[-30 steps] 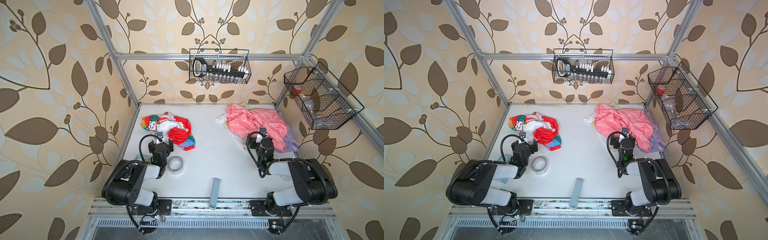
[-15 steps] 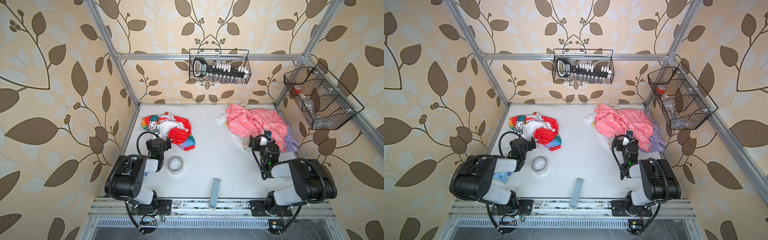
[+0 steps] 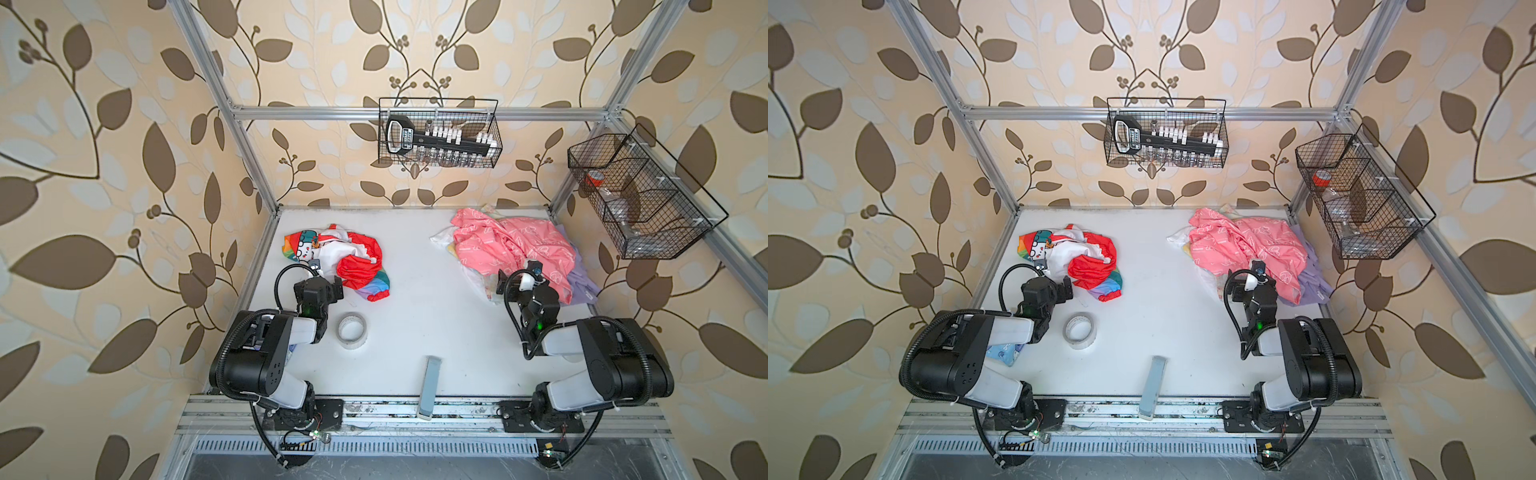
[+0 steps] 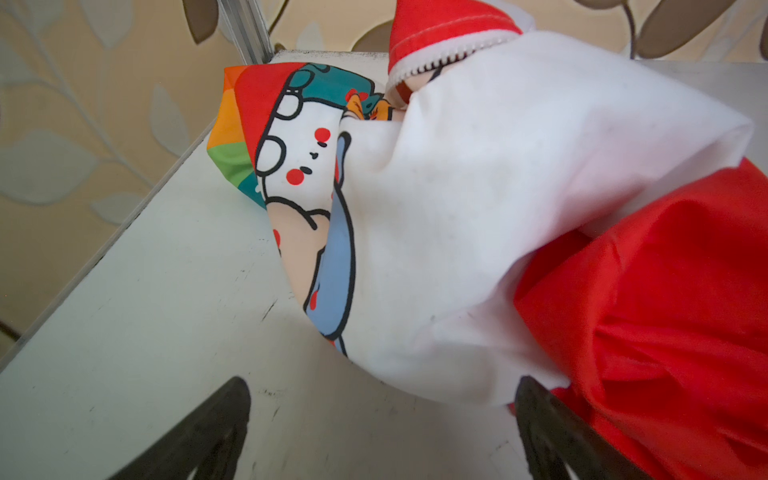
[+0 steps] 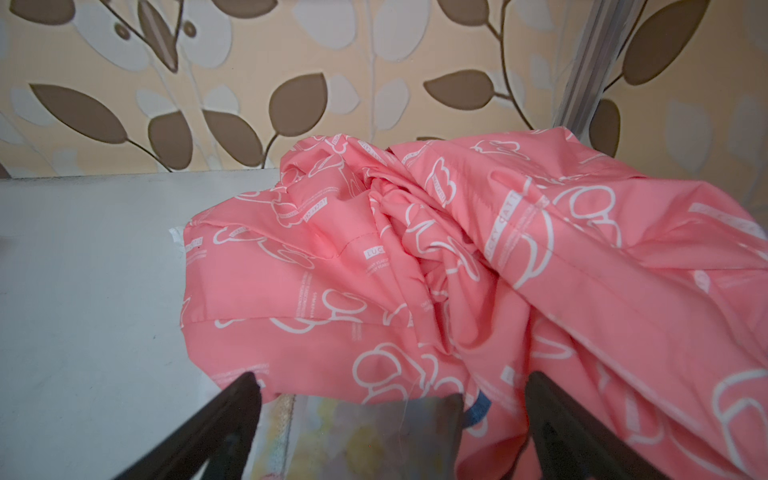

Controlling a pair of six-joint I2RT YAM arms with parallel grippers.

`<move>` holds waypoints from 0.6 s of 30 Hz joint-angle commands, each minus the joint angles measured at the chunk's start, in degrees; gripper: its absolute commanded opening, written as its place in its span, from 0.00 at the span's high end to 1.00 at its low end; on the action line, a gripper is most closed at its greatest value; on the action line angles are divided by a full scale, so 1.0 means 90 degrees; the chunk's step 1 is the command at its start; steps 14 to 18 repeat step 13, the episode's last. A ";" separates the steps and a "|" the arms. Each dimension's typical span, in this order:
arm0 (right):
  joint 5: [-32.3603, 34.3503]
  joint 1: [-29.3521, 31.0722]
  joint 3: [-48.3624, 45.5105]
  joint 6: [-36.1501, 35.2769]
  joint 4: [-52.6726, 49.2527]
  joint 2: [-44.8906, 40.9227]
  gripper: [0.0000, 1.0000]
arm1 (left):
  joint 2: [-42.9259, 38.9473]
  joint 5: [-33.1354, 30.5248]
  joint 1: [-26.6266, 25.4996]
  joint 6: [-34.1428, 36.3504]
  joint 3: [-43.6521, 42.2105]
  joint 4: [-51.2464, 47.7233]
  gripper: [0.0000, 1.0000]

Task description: Pick out a specific cloth from the pile

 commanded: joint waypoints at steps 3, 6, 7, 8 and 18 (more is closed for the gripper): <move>-0.0103 -0.0014 -0.0032 0.0064 0.0129 0.0005 0.00 | -0.0070 0.0036 0.0081 -0.0087 0.0116 0.0058 0.01; -0.0121 -0.0026 -0.0017 0.0074 0.0118 0.0026 0.00 | -0.0066 0.0033 0.0081 -0.0088 0.0116 0.0059 0.01; -0.0137 -0.0037 -0.0014 0.0074 0.0110 0.0027 0.00 | -0.0065 0.0030 0.0081 -0.0088 0.0116 0.0063 0.01; -0.0132 -0.0033 -0.0027 0.0074 0.0110 0.0013 0.01 | -0.0074 0.0033 0.0081 -0.0087 0.0116 0.0059 0.01; -0.0139 -0.0031 -0.0033 0.0064 0.0111 -0.0003 0.01 | -0.0065 0.0031 0.0081 -0.0083 0.0116 0.0059 0.01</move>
